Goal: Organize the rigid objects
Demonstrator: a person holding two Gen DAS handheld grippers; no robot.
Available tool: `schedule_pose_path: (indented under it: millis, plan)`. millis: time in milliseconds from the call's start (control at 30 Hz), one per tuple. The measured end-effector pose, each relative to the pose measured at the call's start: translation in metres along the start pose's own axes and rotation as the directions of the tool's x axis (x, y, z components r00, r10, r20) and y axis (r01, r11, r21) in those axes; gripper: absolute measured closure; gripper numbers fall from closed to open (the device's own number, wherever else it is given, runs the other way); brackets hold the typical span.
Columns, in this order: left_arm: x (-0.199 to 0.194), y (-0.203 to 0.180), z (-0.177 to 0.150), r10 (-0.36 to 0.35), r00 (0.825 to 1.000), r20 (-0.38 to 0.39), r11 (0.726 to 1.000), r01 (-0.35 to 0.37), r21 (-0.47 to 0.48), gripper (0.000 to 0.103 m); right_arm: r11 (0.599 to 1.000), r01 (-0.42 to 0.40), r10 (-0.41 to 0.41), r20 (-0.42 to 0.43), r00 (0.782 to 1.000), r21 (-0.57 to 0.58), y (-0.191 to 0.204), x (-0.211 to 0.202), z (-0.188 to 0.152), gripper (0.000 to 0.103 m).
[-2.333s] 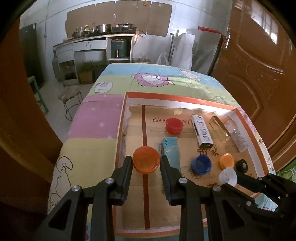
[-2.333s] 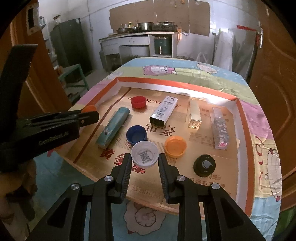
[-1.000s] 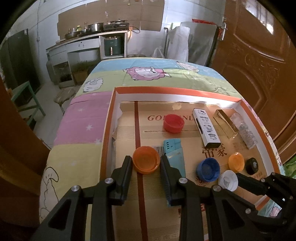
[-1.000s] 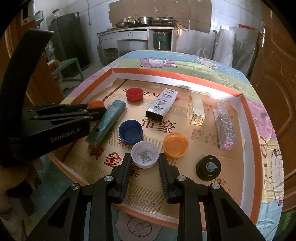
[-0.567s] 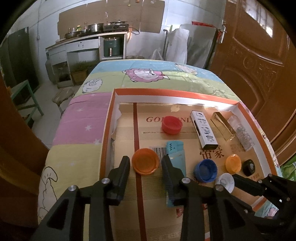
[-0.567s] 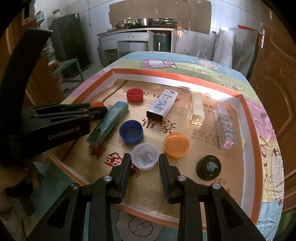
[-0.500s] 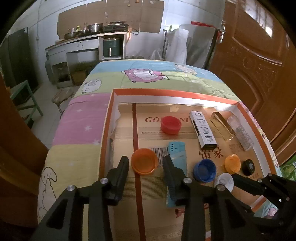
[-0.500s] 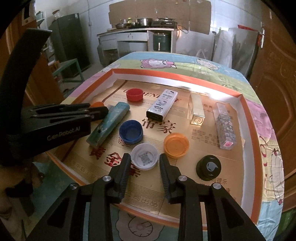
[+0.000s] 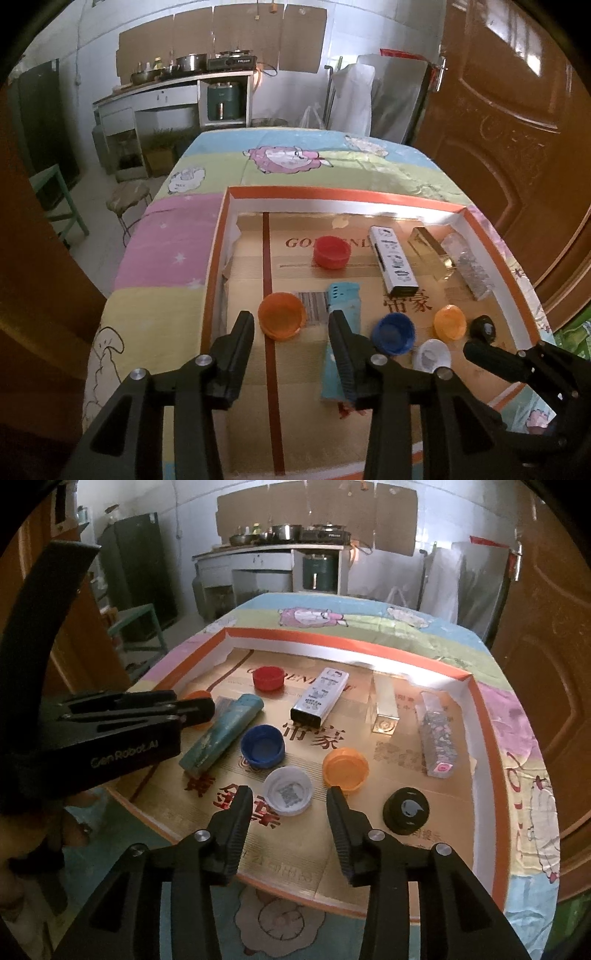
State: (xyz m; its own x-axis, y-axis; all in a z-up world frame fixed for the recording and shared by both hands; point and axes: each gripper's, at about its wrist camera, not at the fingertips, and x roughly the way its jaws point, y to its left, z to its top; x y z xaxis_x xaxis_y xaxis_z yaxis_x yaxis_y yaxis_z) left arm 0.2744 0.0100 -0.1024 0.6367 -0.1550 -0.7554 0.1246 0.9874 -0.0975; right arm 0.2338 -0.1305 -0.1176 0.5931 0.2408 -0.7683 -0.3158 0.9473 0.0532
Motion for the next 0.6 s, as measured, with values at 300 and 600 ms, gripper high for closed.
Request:
schedule_pose_path:
  millis: [300,600]
  plan:
    - [-0.029,-0.005,-0.004,-0.013,0.999,0.043,1.0,0.014,-0.008,0.044,0.999,0.011,-0.013,0.033,0.999,0.042,-0.006,-0.024,-0.005,0.041]
    - [-0.05,-0.008,-0.01,-0.013,0.998,0.065,1.0,0.013,-0.011,0.042,0.997,0.034,-0.038,0.065,0.997,0.063,-0.009,-0.046,-0.011,0.031]
